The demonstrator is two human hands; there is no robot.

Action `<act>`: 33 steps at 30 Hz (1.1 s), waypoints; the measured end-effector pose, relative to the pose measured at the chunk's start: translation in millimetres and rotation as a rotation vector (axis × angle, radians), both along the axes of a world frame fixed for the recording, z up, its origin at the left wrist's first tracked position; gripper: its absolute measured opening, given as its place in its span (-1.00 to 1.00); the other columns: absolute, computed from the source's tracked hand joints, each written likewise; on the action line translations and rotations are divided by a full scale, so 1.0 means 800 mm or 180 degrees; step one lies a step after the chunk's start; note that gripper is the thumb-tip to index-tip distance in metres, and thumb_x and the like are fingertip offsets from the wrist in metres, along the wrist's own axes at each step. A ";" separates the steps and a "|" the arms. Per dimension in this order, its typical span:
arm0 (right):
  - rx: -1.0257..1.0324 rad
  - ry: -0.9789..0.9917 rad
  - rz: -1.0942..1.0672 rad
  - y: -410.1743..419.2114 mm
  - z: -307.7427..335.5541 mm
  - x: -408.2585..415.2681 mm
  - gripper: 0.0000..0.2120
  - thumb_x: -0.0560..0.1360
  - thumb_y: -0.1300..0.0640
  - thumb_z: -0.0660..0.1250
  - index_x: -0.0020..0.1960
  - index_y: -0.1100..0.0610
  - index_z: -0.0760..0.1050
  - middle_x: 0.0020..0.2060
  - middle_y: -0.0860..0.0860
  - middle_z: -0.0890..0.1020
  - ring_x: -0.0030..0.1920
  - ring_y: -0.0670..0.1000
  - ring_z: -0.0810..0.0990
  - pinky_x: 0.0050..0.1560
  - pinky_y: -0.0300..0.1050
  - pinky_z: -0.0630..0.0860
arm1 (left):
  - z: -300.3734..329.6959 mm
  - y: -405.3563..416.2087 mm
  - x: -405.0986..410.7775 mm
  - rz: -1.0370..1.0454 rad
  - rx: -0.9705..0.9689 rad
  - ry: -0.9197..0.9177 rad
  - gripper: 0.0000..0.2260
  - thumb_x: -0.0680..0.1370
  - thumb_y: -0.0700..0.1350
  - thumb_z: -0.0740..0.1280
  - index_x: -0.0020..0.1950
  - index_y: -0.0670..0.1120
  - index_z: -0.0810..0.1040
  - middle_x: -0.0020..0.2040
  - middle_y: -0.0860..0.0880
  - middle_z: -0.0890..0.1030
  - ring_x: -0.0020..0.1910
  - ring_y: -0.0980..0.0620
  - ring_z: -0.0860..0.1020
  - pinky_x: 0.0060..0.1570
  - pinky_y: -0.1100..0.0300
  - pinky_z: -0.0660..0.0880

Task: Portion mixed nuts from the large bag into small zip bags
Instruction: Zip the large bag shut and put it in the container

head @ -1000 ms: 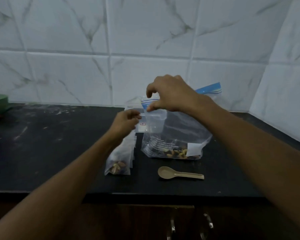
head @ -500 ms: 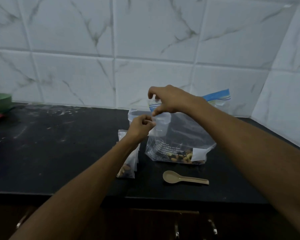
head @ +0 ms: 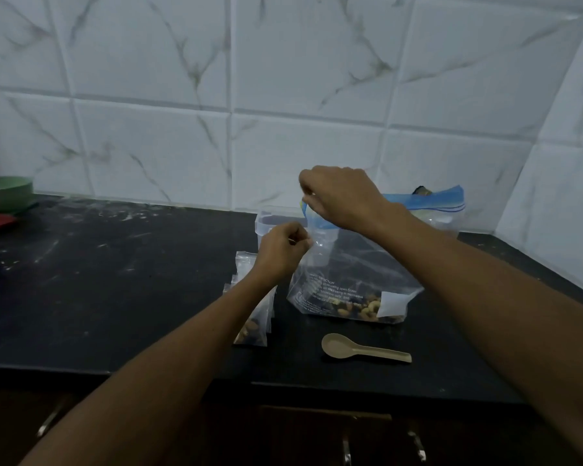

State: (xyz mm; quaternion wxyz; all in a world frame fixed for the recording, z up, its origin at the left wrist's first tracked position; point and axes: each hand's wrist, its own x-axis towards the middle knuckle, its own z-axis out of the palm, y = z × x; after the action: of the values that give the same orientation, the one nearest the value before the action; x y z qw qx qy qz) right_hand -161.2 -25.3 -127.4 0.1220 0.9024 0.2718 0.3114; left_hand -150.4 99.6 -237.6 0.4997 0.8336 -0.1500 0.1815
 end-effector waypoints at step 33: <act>0.1645 0.1569 -0.0639 -0.008 0.048 0.006 -0.83 0.48 0.04 0.41 -0.08 0.12 0.49 -0.35 0.06 0.64 -0.36 0.09 0.67 -0.24 -0.07 0.62 | -0.011 0.000 -0.009 0.0324 0.0736 -0.0666 -0.88 0.44 -0.22 0.36 -0.30 -0.15 0.49 -0.33 -0.03 0.53 -0.33 0.00 0.52 -0.26 -0.11 0.57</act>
State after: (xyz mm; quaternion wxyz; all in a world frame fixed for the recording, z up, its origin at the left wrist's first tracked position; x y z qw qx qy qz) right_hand -156.4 -31.6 -89.0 -0.1491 0.9734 0.1156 0.1296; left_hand -157.9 99.8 -246.5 0.3723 0.8686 -0.1786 0.2739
